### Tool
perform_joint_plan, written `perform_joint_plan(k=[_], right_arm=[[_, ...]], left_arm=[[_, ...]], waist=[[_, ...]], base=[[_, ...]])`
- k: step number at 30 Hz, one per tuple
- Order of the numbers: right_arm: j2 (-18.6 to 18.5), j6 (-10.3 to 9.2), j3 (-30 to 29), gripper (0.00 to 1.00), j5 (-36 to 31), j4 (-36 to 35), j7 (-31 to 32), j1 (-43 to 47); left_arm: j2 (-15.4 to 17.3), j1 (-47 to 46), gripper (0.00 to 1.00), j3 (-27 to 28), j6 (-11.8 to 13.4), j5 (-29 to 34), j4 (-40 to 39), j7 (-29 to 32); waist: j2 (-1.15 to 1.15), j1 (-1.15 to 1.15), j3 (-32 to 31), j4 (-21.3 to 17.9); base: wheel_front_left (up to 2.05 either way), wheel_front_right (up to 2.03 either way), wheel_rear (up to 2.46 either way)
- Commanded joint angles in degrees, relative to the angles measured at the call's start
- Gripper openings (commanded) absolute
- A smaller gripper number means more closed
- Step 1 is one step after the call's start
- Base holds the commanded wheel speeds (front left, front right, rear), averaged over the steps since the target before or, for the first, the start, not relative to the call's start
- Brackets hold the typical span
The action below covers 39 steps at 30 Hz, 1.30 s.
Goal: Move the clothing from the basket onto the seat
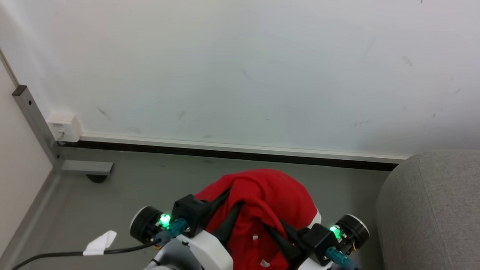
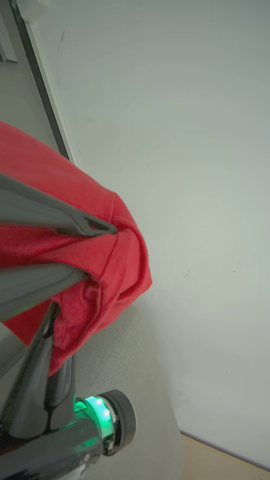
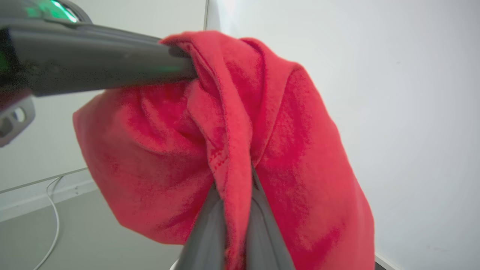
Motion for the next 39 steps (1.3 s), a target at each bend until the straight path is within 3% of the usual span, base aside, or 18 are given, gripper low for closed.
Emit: perform_joint_plan(k=[1, 2, 13, 30, 39], right_arm=[[-0.1, -0.13, -0.6, 0.0, 0.3, 0.2, -0.6, -1.2], [-0.1, -0.13, -1.2, 0.0, 0.3, 0.3, -0.8, -1.4], [-0.1, -0.13, -7.5, 0.0, -3.0, 2.2, -1.7, -4.6], [-0.1, -0.13, -22.3, 0.0, -12.6, 0.5, -1.9, -4.9], [0.0, -0.13, -30.0, 0.0, -17.0, -4.0, -0.2, -3.1]], left_arm=[[0.5, 0.3, 0.89, -0.2, -0.2, -0.4, 0.2, 0.3], [0.5, 0.4, 1.0, -0.3, -0.2, -0.5, 0.2, 0.2], [0.4, 1.9, 1.0, -0.9, 0.4, -1.3, 0.0, -0.2], [-0.9, 2.2, 1.0, -1.5, 1.2, -2.6, -1.0, -2.6], [-1.4, 0.6, 1.0, -2.8, 0.8, -2.3, -1.4, -2.6]], waist=[[0.0, 0.0, 0.0, -0.1], [0.0, 0.0, 0.1, -0.2], [0.0, 0.0, 1.3, -5.8], [0.0, 0.0, 4.4, -25.9], [0.0, 0.0, 7.8, -31.2]], base=[[0.0, 0.0, 0.0], [0.0, 0.0, 0.0], [0.0, 0.0, 0.0], [0.0, 0.0, 0.0], [0.0, 0.0, 0.0]])
